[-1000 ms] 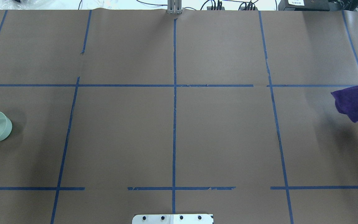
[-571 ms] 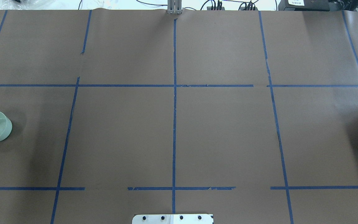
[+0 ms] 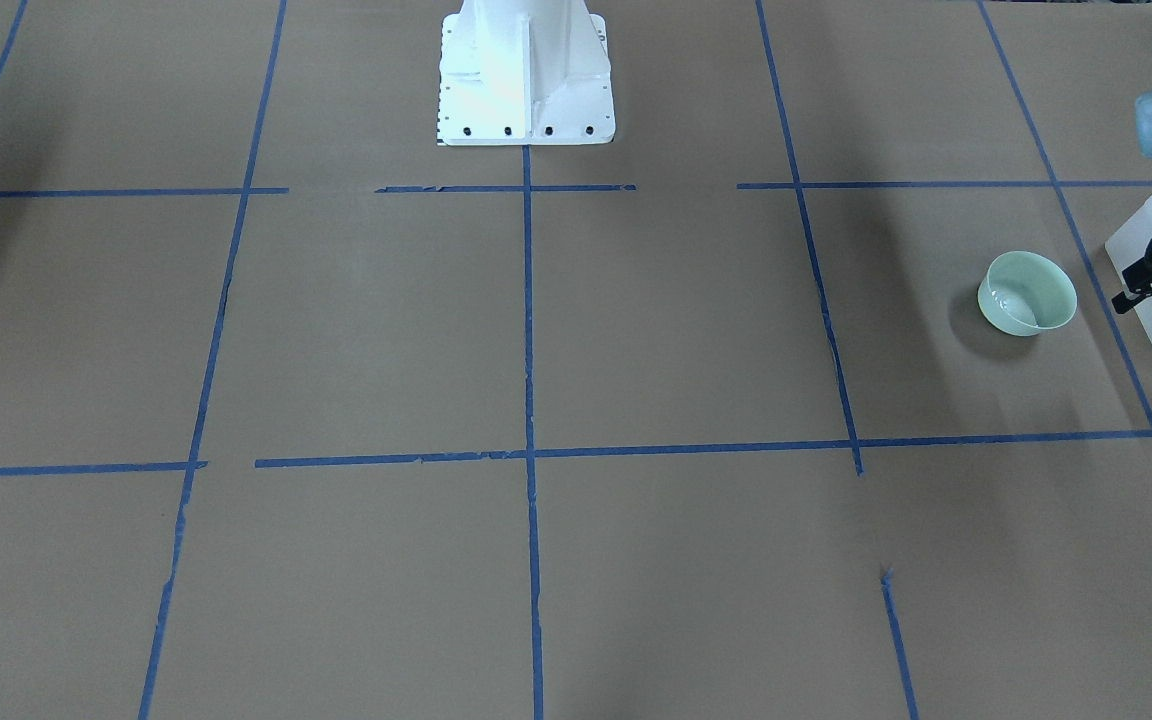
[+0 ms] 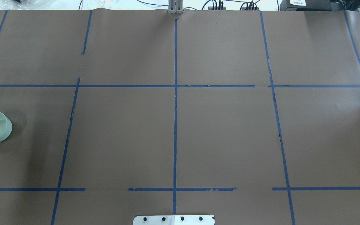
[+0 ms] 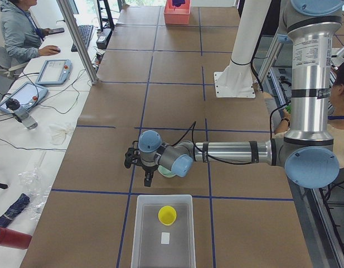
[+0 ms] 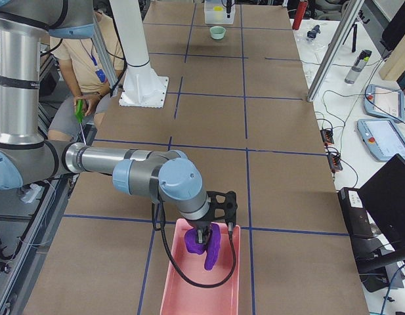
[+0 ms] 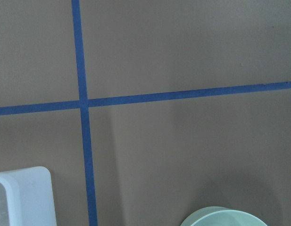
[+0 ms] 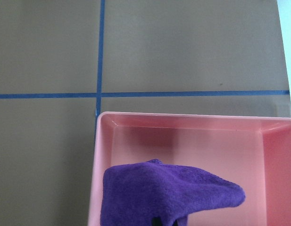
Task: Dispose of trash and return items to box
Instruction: 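Release the purple cloth into the pink bin with the right gripper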
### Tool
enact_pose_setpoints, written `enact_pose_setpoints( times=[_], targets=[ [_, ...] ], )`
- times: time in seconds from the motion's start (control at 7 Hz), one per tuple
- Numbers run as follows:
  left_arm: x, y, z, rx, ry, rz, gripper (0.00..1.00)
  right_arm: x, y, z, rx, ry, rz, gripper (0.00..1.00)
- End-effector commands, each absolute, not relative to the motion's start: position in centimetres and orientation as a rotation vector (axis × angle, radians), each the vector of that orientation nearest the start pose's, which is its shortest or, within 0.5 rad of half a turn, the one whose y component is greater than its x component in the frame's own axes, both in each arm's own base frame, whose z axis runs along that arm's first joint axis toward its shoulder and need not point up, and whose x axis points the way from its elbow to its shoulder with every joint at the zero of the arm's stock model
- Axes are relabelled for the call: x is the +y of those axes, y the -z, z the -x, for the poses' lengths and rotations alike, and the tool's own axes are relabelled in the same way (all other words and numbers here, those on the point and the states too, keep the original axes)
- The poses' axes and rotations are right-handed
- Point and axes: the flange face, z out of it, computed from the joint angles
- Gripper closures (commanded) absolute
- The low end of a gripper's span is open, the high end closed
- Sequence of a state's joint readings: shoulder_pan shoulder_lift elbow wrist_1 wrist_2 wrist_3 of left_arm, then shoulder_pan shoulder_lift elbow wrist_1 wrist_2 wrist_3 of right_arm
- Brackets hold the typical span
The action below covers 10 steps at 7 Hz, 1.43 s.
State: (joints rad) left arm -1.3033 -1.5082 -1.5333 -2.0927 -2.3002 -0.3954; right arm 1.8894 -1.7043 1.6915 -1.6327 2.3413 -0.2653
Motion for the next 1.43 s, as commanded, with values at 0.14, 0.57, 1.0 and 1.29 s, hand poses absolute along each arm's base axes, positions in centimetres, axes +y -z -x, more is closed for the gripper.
enact_pose_setpoints(
  times=[0.14, 0.57, 1.0, 1.29],
  targets=[
    [-48.3, -65.5, -8.4, 0.797, -0.047, -0.127, 0.01, -39.5, -73.9, -16.5, -0.770, -0.009, -0.008, 1.00],
    [-47.1, -65.9, -12.6, 0.796, -0.131, -0.087, 0.01, -40.7, -75.1, -14.3, -0.782, 0.055, -0.074, 0.00],
    [-44.1, -67.9, -14.7, 0.791, -0.188, -0.035, 0.01, -44.8, -67.0, -7.4, -0.890, 0.037, -0.075, 0.00],
    [-43.1, -68.5, -15.2, 0.792, -0.206, -0.024, 0.11, -45.7, -61.0, -4.5, -0.958, 0.018, -0.088, 0.00]
  ],
)
